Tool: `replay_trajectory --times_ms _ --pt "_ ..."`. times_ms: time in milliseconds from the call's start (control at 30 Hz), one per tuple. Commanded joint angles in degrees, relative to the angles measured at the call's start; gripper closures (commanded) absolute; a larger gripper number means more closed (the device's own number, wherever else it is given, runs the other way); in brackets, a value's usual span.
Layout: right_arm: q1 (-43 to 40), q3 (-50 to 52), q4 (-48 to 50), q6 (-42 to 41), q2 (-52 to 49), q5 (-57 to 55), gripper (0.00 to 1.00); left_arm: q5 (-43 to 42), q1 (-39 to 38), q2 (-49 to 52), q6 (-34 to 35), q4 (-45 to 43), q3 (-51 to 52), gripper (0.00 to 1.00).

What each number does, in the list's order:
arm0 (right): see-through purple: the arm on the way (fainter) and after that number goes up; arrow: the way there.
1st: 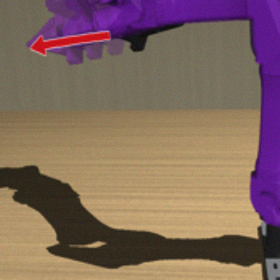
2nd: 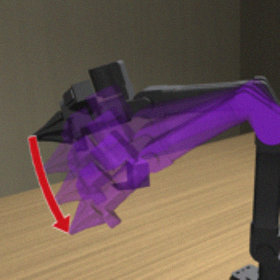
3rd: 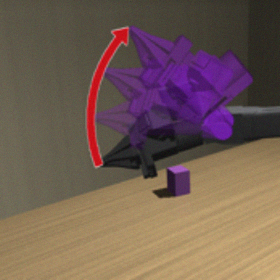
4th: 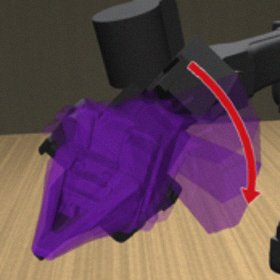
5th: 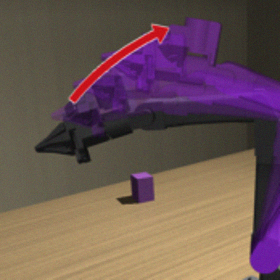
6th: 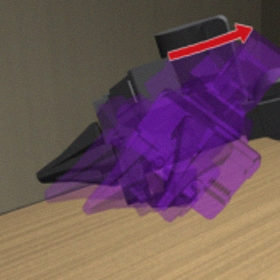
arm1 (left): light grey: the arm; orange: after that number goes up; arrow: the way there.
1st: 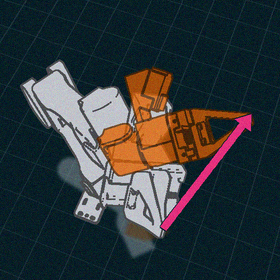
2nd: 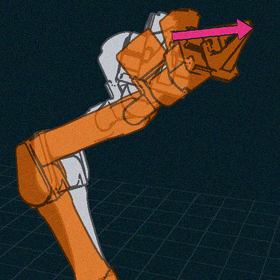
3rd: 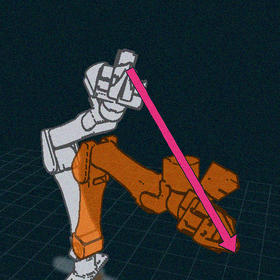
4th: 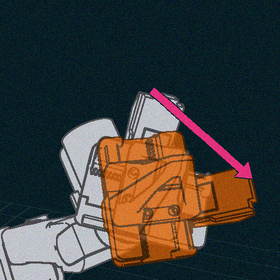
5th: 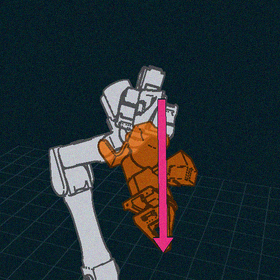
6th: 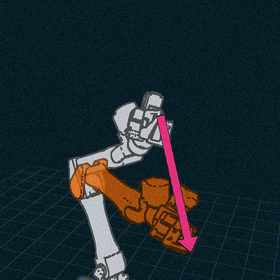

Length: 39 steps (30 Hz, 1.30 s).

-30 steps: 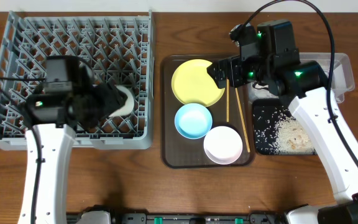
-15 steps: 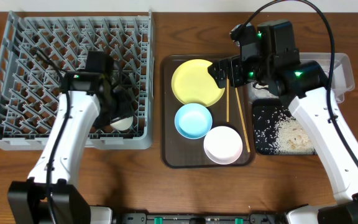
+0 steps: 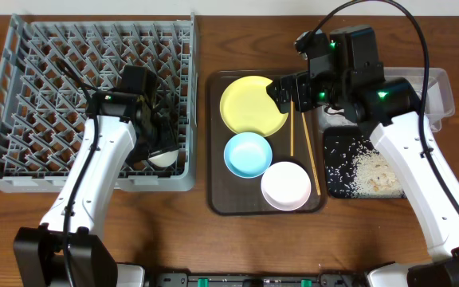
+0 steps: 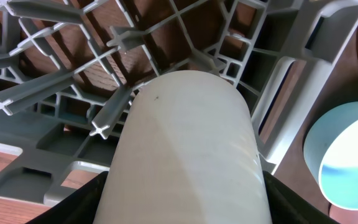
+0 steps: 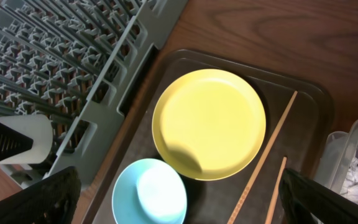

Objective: Sort waste into correct bins and load items into the dishwasher
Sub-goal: 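Lower the white cup into the rack and open the left gripper, then reach the left gripper to the light-blue bowl and grasp its rim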

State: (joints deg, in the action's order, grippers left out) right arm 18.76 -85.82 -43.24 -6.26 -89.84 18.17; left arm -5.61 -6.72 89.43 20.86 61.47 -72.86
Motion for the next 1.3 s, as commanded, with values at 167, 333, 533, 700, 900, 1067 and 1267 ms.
replay_trajectory --times_ms 167,333,533,700,900,1067,1267 --pt "0.1 -0.3 -0.7 0.5 0.2 0.1 0.01 0.3 0.0 3.2 -2.4 -0.3 1.0 0.60" --pt "0.0 -0.3 -1.4 0.5 0.2 0.1 0.01 0.3 0.0 5.4 -2.4 -0.3 1.0 0.29" --pt "0.1 -0.3 -1.4 0.5 0.2 0.1 0.01 0.3 0.0 5.5 -2.4 -0.5 -0.2 0.22" --pt "0.1 -0.3 -1.8 0.5 0.2 0.1 0.01 0.2 0.0 5.2 -3.3 2.6 -6.5 0.22" --pt "0.1 -0.3 -2.3 0.5 0.2 0.1 0.01 -0.1 0.0 5.2 -3.3 4.7 -10.1 0.30" --pt "0.1 -0.3 -2.4 0.6 0.2 0.1 0.01 -4.4 0.0 5.2 -3.5 5.1 -10.2 0.30" --pt "0.0 -0.3 -2.0 0.6 0.2 0.0 0.01 -12.0 -1.9 3.8 -7.4 4.8 -12.3 0.31"
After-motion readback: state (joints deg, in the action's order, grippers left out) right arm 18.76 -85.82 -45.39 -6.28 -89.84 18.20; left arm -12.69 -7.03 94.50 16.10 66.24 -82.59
